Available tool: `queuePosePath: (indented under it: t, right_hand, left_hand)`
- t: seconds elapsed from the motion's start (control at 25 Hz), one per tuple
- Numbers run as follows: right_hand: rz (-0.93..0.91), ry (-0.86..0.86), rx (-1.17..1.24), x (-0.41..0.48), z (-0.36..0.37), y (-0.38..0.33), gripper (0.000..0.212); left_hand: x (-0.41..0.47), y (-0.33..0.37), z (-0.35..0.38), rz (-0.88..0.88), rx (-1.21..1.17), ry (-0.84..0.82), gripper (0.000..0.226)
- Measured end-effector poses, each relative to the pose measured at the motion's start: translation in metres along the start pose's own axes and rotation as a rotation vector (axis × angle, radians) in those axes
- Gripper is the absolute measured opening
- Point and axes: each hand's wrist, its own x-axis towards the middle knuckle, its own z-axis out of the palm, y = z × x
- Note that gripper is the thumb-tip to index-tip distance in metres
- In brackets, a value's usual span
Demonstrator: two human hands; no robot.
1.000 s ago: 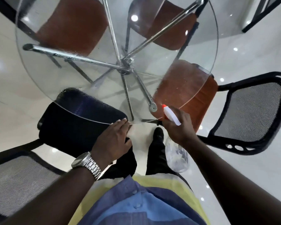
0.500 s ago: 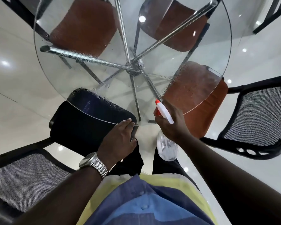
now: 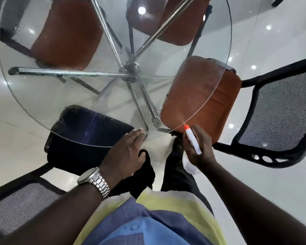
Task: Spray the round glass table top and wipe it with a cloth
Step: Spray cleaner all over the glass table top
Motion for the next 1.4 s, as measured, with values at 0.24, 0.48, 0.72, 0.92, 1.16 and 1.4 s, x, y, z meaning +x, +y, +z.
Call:
queuePosePath:
  t: [0.24,0.48,0.72,0.92,1.16,1.4]
  right_hand:
    - [-0.126,-0.049,0.055,0.045,-0.042,0.026,0.018]
    - [-0.099,-0.077,0.070,0.087,-0.078,0.040,0.023]
    - [-0.112,-0.151,0.065,0.112,-0.110,0.049,0.017]
    - [-0.063,-0.137,0.040,0.123,-0.132,0.051,0.012]
    - [-0.023,-0.152,0.052,0.107,-0.145,0.034,0.010]
    - [-0.024,-0.138,0.055,0.051,-0.164,-0.020,0.020]
  left_hand:
    - [0.041,0.047,-0.004,-0.001,0.009,-0.020,0.068]
    - [0.068,0.082,-0.007,-0.064,-0.011,-0.022,0.068]
    - [0.083,0.115,-0.007,-0.125,-0.020,0.022,0.067]
    - [0.079,0.131,-0.001,-0.128,-0.026,0.042,0.068]
    - [0.059,0.142,-0.005,-0.082,-0.038,0.118,0.069]
    - [0.008,0.147,-0.005,-0.036,-0.117,0.238,0.071]
